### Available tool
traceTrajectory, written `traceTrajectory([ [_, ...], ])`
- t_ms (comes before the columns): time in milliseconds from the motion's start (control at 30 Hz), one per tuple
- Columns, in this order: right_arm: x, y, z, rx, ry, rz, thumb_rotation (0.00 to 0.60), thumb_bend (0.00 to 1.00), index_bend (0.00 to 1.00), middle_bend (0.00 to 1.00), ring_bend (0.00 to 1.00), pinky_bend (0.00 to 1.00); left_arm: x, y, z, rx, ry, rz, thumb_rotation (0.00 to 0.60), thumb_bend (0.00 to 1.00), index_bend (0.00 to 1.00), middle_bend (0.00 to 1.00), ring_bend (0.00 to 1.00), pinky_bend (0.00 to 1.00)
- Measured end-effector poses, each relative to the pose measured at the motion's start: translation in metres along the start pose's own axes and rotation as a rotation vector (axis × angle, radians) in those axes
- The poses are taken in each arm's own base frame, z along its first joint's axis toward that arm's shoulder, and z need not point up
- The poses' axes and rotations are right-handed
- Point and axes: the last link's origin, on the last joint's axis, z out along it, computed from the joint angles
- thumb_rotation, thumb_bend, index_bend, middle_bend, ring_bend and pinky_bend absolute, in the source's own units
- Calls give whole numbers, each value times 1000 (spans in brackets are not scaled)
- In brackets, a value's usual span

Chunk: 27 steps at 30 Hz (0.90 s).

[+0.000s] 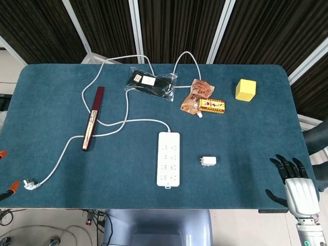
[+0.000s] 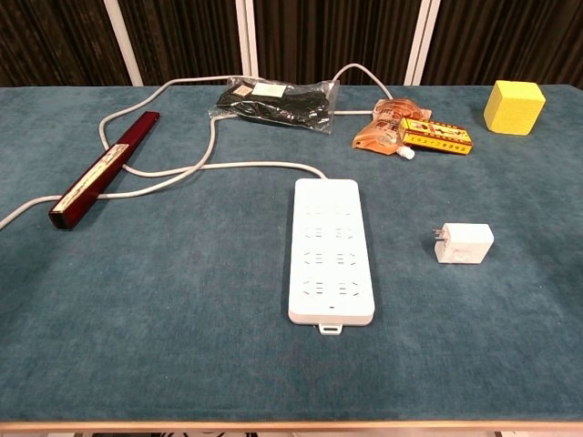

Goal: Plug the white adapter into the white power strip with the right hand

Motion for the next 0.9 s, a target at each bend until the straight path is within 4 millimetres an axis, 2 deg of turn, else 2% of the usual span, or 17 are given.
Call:
traceTrajectory([
  [200,-12,-2,8,-4,-127,75,600,217,185,171,229,137,-1,2,1,-10,-5,4,600,189,163,0,0,85],
  [500,-21,-2,42,-65,-377,111,600,216,186,175,229,137,-4,3,2,-10,-12,11,600,188,163,0,0,84],
  [667,-22,-10,63,-91,-491,91,600,216,185,175,229,137,-4,4,2,-9,-12,13,600,188,163,0,0,85],
  [900,-24,-24,87,-104,-565,23,600,217,185,175,228,137,-5,5,2,-12,-16,16,600,188,163,0,0,84],
])
